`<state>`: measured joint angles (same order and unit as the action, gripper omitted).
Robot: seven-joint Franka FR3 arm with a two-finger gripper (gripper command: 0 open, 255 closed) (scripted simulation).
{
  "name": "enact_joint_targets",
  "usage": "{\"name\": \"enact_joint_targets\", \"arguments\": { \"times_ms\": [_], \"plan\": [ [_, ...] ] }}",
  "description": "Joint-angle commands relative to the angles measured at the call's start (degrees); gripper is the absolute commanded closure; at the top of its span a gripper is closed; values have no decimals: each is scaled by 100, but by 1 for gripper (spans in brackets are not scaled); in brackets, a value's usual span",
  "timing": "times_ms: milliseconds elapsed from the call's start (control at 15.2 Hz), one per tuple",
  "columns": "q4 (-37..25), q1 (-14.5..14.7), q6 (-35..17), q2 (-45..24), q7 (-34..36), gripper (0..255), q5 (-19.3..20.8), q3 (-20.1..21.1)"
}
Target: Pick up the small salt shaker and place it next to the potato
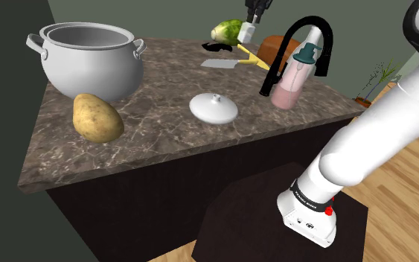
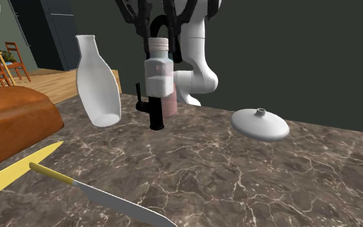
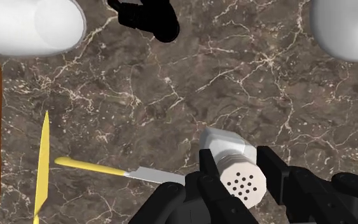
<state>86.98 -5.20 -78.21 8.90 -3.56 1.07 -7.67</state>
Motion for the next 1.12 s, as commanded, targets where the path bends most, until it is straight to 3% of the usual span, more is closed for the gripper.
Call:
{"name": "enact_joint_targets", "arguments": {
  "times_ms": [0, 528, 1056],
  "plan": [
    [76, 118, 10, 84, 306, 255, -18, 175],
    [-19, 579, 19, -4, 1478, 255, -135, 871],
    [-606, 1069, 91, -514, 2643, 255, -169, 1539]
  ]
}}
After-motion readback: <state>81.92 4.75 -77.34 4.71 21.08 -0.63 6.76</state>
